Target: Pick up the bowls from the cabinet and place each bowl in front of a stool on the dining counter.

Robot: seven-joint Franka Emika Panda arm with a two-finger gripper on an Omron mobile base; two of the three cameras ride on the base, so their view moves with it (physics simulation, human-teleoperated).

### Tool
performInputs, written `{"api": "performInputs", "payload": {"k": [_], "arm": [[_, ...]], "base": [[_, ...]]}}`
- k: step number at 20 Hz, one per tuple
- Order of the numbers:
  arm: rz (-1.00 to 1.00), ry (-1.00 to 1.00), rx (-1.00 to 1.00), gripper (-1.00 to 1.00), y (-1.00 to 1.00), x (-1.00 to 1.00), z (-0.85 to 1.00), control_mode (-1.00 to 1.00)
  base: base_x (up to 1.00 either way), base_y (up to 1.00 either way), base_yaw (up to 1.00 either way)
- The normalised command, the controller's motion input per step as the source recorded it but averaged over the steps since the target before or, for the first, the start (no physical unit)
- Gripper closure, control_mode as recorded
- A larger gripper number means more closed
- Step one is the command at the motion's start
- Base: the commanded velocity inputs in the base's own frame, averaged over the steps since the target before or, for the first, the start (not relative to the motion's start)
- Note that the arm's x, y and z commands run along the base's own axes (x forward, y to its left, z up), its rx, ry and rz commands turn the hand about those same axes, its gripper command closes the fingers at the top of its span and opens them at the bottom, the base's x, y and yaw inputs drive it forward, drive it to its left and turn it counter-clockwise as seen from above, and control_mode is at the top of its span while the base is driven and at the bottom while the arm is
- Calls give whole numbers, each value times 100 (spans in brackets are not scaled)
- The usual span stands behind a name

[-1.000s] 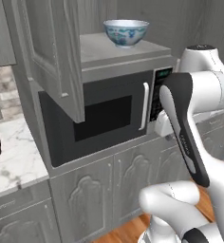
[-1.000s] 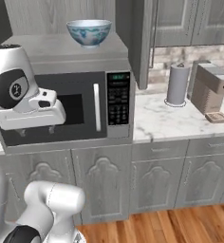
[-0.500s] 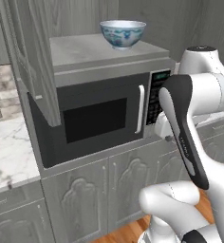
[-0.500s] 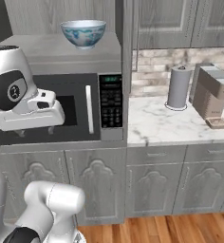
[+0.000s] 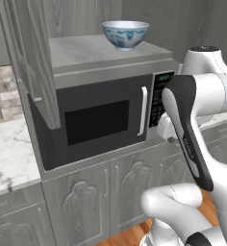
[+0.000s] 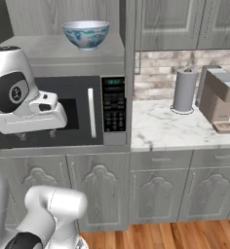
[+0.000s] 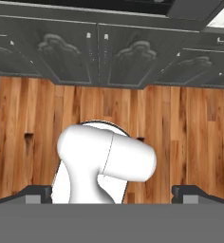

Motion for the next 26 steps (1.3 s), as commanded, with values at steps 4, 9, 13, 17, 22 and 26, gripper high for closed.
{"api": "performInputs", "payload": {"k": [4, 9, 13, 17, 22, 26], "arm": [[0, 0, 0, -100, 0, 0, 0, 100], [0, 0, 0, -100, 0, 0, 0, 100], [0, 0, 0, -100, 0, 0, 0, 100], [0, 0, 0, -100, 0, 0, 0, 100], [0, 0, 0, -100, 0, 0, 0, 100], [0, 0, 0, -100, 0, 0, 0, 100]], "base": [[25, 27, 0], [35, 35, -1], [45, 23, 0], [46, 7, 0], [41, 7, 0], [17, 2, 0]]}}
